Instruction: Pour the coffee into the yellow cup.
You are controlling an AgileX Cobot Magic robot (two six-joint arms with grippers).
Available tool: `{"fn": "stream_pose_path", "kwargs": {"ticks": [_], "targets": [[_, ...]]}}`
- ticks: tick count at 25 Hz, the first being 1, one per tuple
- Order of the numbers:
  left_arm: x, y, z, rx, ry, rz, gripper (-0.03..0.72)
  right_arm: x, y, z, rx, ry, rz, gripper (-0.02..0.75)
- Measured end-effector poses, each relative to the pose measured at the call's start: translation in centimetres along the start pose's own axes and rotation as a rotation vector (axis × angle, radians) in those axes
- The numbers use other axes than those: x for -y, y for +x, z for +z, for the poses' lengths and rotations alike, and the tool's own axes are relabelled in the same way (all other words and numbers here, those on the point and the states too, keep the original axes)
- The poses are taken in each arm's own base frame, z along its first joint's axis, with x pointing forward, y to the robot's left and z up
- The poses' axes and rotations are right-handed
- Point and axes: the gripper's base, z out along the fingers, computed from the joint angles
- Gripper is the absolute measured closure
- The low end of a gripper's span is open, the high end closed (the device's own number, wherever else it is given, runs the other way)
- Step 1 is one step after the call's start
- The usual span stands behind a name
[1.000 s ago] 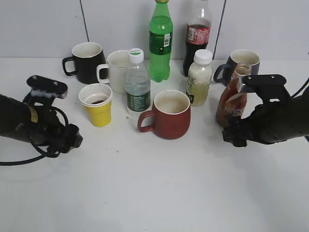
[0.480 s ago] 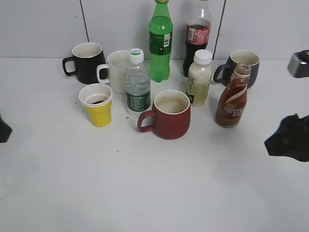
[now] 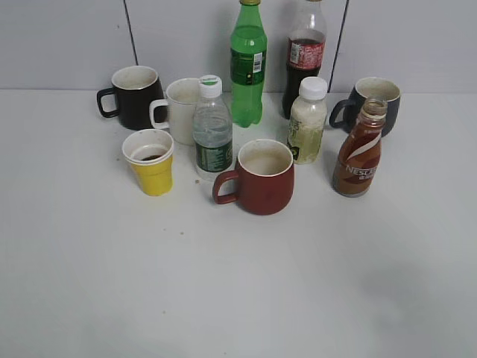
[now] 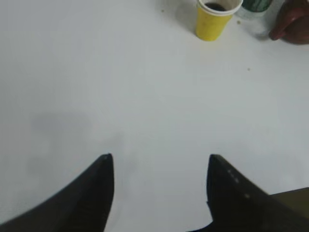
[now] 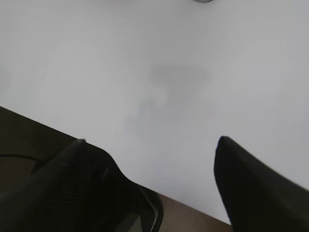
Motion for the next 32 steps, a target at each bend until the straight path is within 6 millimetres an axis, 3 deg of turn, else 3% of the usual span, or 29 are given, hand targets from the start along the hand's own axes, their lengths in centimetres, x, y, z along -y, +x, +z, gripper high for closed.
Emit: {"fn": "stream_pose_path", "kwargs": {"ticks": [3, 8, 13, 32], "targets": [[-0.9, 3.0, -1.9, 0.095, 0.018, -0.018, 0.247, -0.2, 2.5, -1.9, 0.092, 0.01, -0.022, 0.143], [-1.5, 6.8, -2.4, 0.212, 0.062, 0.022, 0.25, -0.1, 6.3, -3.6, 0.25, 0.051, -0.058, 0.143], [-1.2, 6.5, -2.1, 0.224, 0.089, 0.049, 0.267, -0.2, 8.3, -4.6, 0.373, 0.067, -0.089, 0.143], [-0.7, 6.1, -1.2, 0.285, 0.116, 0.137, 0.279, -0.1, 8.2, -4.1, 0.414, 0.074, -0.103, 0.146]]}}
